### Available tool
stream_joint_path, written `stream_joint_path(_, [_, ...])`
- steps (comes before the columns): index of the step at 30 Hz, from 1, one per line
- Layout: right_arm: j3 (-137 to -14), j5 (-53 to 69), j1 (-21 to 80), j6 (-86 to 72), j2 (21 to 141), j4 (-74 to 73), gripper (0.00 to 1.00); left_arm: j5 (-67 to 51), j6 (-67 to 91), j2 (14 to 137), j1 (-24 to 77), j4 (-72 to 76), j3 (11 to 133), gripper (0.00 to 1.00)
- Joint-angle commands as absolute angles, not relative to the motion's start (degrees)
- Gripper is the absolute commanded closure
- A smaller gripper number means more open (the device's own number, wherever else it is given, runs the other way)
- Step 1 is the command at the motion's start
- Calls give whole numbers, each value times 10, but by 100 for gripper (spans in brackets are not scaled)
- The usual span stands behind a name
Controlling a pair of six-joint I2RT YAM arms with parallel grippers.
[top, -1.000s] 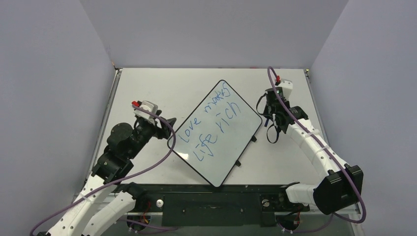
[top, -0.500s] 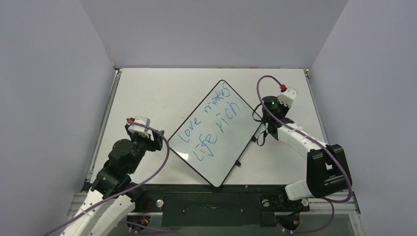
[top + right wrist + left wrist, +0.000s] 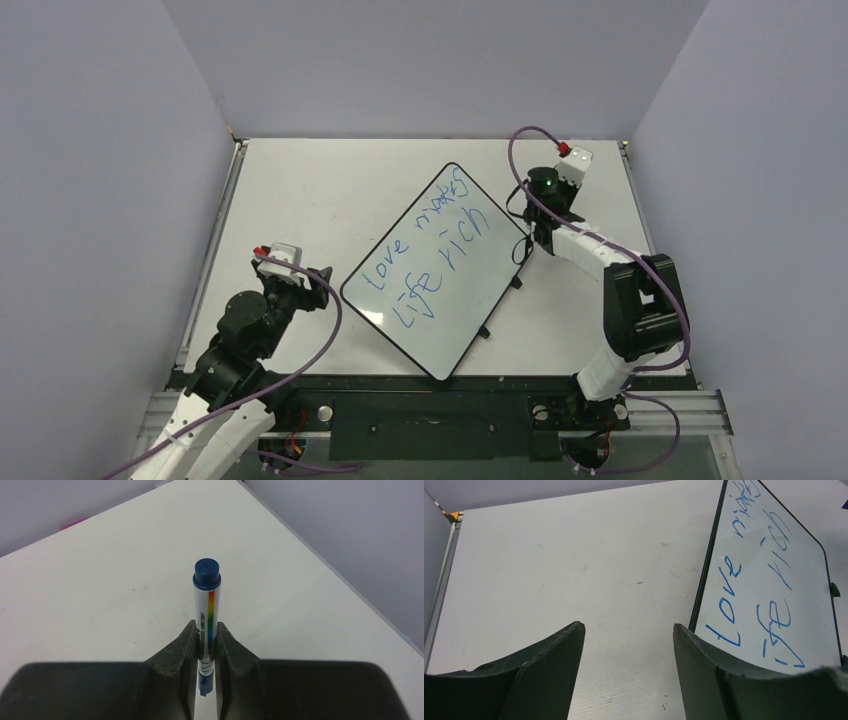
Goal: Write a sentence on the whiteboard
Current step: Put down the whiteboard marker at the center of the board.
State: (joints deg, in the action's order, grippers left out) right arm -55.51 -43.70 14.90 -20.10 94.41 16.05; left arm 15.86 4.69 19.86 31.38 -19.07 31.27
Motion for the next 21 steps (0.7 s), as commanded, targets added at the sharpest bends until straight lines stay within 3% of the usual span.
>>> stream_joint_path(1, [-658, -398, 135, -223, 963, -71, 100, 150, 34, 191, 311, -147, 309, 37])
stream_joint_path(11, [-713, -296, 91, -222, 1000, -319, 100, 128, 40, 221, 310, -140, 310, 37])
stream_joint_path(21, [-721, -252, 68, -218, 1065, -333, 98, 124, 42, 222, 310, -141, 309, 37])
